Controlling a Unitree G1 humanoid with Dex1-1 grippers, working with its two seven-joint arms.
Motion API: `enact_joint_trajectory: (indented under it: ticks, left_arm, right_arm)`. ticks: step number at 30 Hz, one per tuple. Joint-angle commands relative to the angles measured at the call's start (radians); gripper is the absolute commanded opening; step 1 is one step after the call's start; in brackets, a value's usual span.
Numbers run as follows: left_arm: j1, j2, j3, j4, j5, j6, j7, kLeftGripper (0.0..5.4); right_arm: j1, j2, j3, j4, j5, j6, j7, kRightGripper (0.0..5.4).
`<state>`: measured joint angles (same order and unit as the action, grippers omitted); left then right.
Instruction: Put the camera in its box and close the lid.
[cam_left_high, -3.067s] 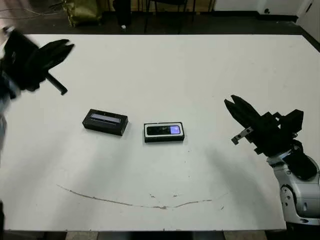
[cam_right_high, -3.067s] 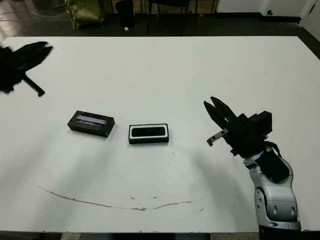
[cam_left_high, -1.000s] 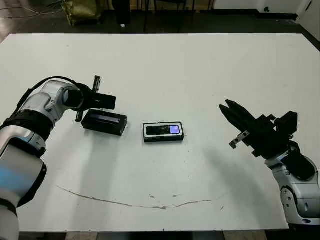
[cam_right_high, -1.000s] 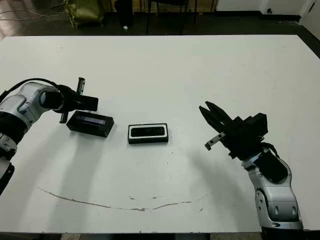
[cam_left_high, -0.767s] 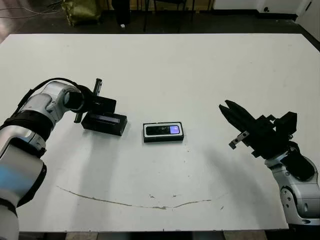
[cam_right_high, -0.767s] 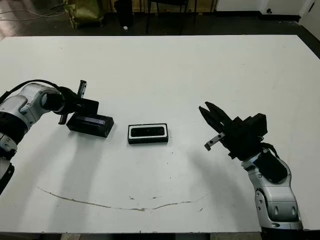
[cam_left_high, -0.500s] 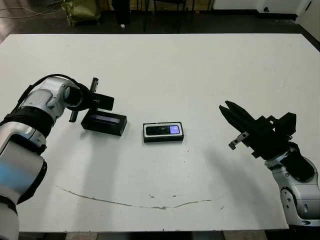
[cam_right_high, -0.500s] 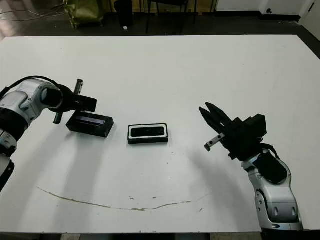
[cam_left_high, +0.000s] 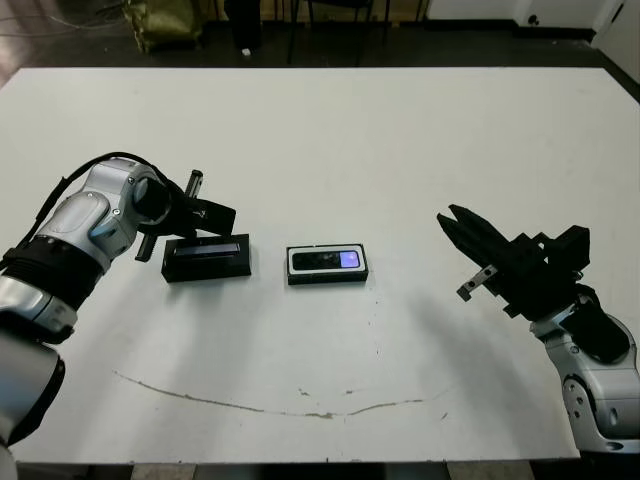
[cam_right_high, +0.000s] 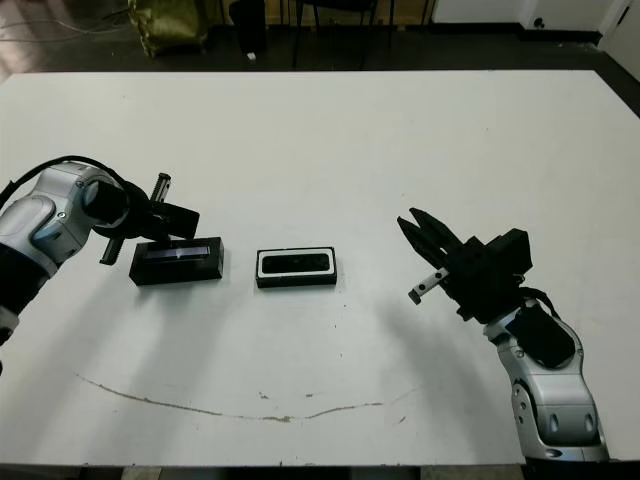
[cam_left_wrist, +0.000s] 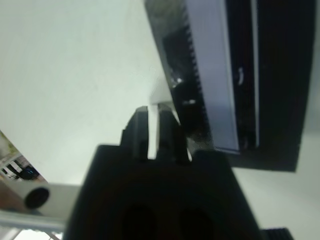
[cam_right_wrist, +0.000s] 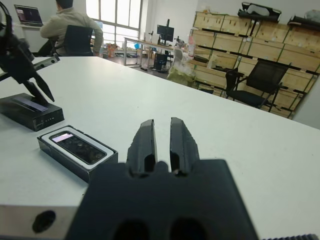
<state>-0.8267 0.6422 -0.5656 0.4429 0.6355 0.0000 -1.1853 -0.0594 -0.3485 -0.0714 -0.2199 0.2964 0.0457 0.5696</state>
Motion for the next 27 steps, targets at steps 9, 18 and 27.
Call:
enact_joint_trajectory:
  ticks: [9,18,27]
  left_arm:
    - [0.055,0.089,0.023,-0.131,-0.042,0.006,-0.115,0.0]
    - [0.082,0.112,0.02,-0.21,-0.024,0.134,-0.198,0.0]
    - [0.098,0.141,0.025,-0.186,-0.06,0.036,-0.209,0.0]
  right_arm:
    - [0.005,-0.016,-0.002,-0.009,0.012,0.06,0.003,0.01]
    - [0.008,-0.018,0.0,-0.003,0.002,0.044,0.005,0.01]
    - [0.008,-0.012,-0.004,0.013,0.012,0.028,0.014,0.01]
